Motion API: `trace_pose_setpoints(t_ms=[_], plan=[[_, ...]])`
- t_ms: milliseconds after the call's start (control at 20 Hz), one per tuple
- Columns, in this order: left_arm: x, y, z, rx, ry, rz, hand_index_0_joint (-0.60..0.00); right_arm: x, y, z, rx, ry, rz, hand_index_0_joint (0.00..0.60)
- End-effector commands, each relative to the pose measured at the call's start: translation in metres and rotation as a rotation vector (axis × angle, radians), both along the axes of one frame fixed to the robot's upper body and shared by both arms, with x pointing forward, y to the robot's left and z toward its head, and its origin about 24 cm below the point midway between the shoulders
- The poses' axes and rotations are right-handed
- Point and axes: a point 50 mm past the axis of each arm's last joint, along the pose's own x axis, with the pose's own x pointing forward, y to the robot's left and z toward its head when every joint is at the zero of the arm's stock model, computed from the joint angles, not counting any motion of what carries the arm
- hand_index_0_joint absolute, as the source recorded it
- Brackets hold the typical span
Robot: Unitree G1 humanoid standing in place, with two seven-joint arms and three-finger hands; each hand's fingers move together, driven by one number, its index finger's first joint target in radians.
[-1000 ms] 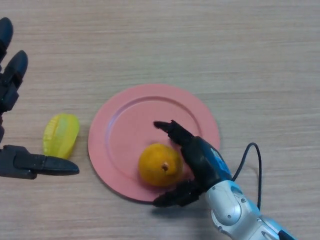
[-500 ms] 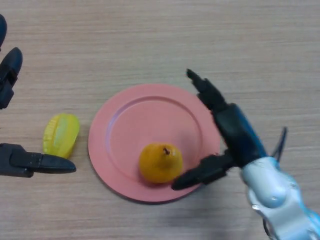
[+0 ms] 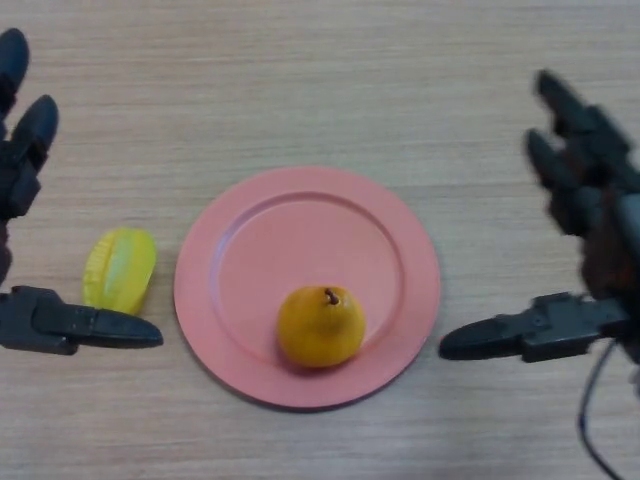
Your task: Pick up the yellow pear and place it on the plate
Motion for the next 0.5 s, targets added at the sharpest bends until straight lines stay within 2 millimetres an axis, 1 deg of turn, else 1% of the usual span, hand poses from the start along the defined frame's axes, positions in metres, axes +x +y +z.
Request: trace_pose_setpoints(t_ms=[50,300,500], plan=[[-0.0066,-0.0027,0.0295,0.099,-0.181,0.001,0.000,-0.0100,-0.0039,0.0275,0.022,-0.165,0.044,0.000],[-0.0013,-0.0049,0.0273,0.130,-0.188,0.010,0.000,-0.0078,-0.0062,0.0249,0.001,-0.157,0.049,0.000],[0.0027,-0.0054,0.0271,0.118,-0.184,0.010,0.000,-0.0083,-0.0053,0.0197,0.000,-0.107,0.066,0.000]])
